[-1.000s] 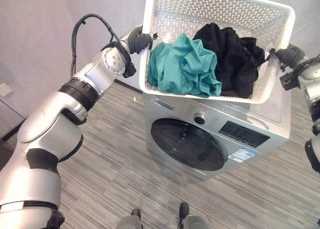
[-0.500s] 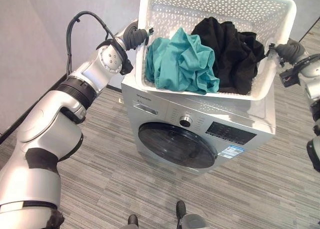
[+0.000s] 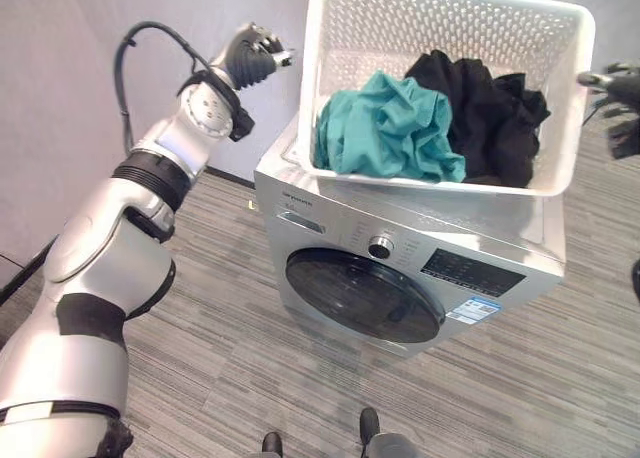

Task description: Grab the laundry basket,head to the washer,open it,put in the laundry and shut it.

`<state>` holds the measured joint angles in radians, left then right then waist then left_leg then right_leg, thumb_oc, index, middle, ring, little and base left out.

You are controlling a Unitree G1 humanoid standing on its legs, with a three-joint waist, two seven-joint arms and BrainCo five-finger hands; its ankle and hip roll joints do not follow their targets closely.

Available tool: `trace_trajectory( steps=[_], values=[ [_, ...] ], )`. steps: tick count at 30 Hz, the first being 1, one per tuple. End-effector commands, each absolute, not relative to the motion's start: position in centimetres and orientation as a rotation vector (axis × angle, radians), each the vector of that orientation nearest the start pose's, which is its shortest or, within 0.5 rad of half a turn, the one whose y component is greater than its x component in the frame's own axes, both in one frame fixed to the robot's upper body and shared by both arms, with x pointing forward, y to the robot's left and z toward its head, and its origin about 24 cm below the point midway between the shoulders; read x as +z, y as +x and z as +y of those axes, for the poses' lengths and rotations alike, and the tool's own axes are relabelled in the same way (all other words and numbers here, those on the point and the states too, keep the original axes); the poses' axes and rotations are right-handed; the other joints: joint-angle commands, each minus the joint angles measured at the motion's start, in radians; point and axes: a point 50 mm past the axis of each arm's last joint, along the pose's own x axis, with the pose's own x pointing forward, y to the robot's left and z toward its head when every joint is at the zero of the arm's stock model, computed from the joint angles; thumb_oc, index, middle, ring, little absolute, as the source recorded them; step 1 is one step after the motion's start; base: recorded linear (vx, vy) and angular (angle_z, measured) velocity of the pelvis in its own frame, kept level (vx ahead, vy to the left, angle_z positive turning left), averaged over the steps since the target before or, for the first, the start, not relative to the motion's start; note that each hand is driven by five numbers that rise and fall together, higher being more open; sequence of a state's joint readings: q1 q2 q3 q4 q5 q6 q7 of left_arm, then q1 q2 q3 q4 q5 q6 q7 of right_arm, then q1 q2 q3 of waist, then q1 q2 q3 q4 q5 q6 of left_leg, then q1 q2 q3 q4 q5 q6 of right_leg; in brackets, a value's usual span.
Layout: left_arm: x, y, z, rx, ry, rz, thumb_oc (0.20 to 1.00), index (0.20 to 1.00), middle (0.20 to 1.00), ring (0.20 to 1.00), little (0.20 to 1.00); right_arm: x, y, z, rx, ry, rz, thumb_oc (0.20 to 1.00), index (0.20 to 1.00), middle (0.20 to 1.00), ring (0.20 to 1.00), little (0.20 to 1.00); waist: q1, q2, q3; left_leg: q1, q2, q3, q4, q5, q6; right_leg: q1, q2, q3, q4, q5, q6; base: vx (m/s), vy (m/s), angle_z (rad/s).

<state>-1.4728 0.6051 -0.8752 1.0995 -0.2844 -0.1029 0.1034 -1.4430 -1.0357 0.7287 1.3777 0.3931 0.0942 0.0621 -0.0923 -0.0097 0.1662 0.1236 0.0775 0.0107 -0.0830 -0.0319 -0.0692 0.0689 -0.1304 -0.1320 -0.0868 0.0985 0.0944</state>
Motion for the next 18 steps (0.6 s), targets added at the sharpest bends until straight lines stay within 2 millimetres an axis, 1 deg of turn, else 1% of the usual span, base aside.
trace_trajectory(
  steps=[1, 5, 9, 12, 13, 14, 15, 16, 17, 18],
  values=[
    [35.4, 41.1, 20.1, 0.196, 0.902, -0.420, 1.000, 1.000, 1.000, 1.000, 1.000, 35.4, 30.2, -42.5, -0.783, -0.625, 0.015, 1.000, 1.000, 1.000, 1.000, 1.000, 0.014, 0.041, -0.119, 0.014, 0.137, 0.026, -0.004, 0.025, -0.088, -0.012, -0.027, 0.016, 0.030, -0.084, 0.078, 0.00, 0.000, 0.00],
    [35.5, 41.1, 19.8, 0.188, 0.901, -0.433, 1.000, 1.000, 1.000, 1.000, 1.000, 35.7, 29.9, -42.6, -0.789, -0.606, -0.008, 1.000, 1.000, 1.000, 1.000, 1.000, 0.013, 0.043, -0.121, 0.009, 0.134, 0.031, -0.004, 0.023, -0.088, -0.014, -0.030, 0.012, 0.022, -0.079, 0.082, 0.00, 0.000, 0.00],
    [35.7, 41.0, 20.3, 0.212, 0.914, -0.438, 1.000, 1.000, 1.000, 1.000, 1.000, 36.0, 30.3, -42.1, -0.760, -0.550, -0.073, 1.000, 1.000, 1.000, 1.000, 1.000, 0.013, 0.044, -0.120, 0.011, 0.133, 0.038, -0.004, 0.021, -0.087, -0.011, -0.030, 0.016, 0.011, -0.074, 0.085, 0.01, 0.001, -0.06],
    [36.1, 40.5, 21.6, 0.259, 0.902, -0.453, 1.000, 1.000, 1.000, 1.000, 1.000, 36.4, 30.6, -41.7, -0.739, -0.510, -0.150, 1.000, 1.000, 1.000, 1.000, 1.000, 0.013, 0.044, -0.119, 0.013, 0.132, 0.043, -0.004, 0.019, -0.086, -0.012, -0.030, 0.020, 0.008, -0.073, 0.086, 0.00, 0.006, -0.08],
    [36.7, 40.0, 21.9, 0.273, 0.894, -0.504, 1.000, 1.000, 1.000, 1.000, 1.000, 36.5, 30.4, -41.7, -0.740, -0.519, -0.184, 1.000, 1.000, 1.000, 1.000, 1.000, 0.012, 0.044, -0.117, 0.012, 0.133, 0.044, -0.004, 0.019, -0.085, -0.013, -0.029, 0.021, 0.008, -0.074, 0.086, -0.05, 0.008, -0.10],
    [37.5, 38.4, 23.4, 0.321, 0.877, -0.614, 1.000, 1.000, 1.000, 1.000, 1.000, 36.3, 29.2, -42.4, -0.760, -0.575, -0.237, 1.000, 1.000, 1.000, 1.000, 1.000, 0.008, 0.049, -0.109, 0.002, 0.131, 0.044, -0.004, 0.026, -0.083, -0.023, -0.031, 0.023, 0.011, -0.070, 0.084, -0.07, 0.006, -0.13],
    [37.2, 37.0, 24.4, 0.346, 0.871, -0.683, 1.000, 1.000, 1.000, 1.000, 1.000, 35.2, 28.4, -42.8, -0.762, -0.632, -0.253, 1.000, 1.000, 1.000, 1.000, 1.000, 0.002, 0.051, -0.106, -0.003, 0.130, 0.043, -0.004, 0.027, -0.081, -0.028, -0.031, 0.026, 0.011, -0.070, 0.083, -0.05, 0.002, -0.11],
    [37.0, 37.0, 24.3, 0.341, 0.877, -0.679, 1.000, 1.000, 1.000, 1.000, 1.000, 34.6, 28.3, -43.0, -0.764, -0.630, -0.244, 1.000, 1.000, 1.000, 1.000, 1.000, 0.004, 0.046, -0.111, 0.000, 0.132, 0.043, -0.004, 0.023, -0.081, -0.024, -0.029, 0.024, 0.010, -0.073, 0.083, -0.01, -0.002, -0.05],
    [35.8, 35.8, 25.6, 0.359, 0.863, -0.709, 1.000, 1.000, 1.000, 1.000, 1.000, 33.0, 27.3, -43.2, -0.757, -0.689, -0.255, 1.000, 1.000, 1.000, 1.000, 1.000, -0.002, 0.048, -0.112, 0.001, 0.132, 0.041, -0.004, 0.018, -0.078, -0.024, -0.029, 0.026, 0.009, -0.076, 0.082, 0.00, 0.000, 0.00],
    [32.7, 32.5, 28.1, 0.406, 0.846, -0.744, 1.000, 1.000, 1.000, 1.000, 1.000, 28.0, 24.4, -43.6, -0.750, -0.782, -0.222, 1.000, 1.000, 1.000, 1.000, 1.000, -0.006, 0.041, -0.114, 0.003, 0.131, 0.038, -0.004, 0.004, -0.073, -0.019, -0.027, 0.027, 0.004, -0.085, 0.078, 0.03, -0.030, 0.07]
  ],
)
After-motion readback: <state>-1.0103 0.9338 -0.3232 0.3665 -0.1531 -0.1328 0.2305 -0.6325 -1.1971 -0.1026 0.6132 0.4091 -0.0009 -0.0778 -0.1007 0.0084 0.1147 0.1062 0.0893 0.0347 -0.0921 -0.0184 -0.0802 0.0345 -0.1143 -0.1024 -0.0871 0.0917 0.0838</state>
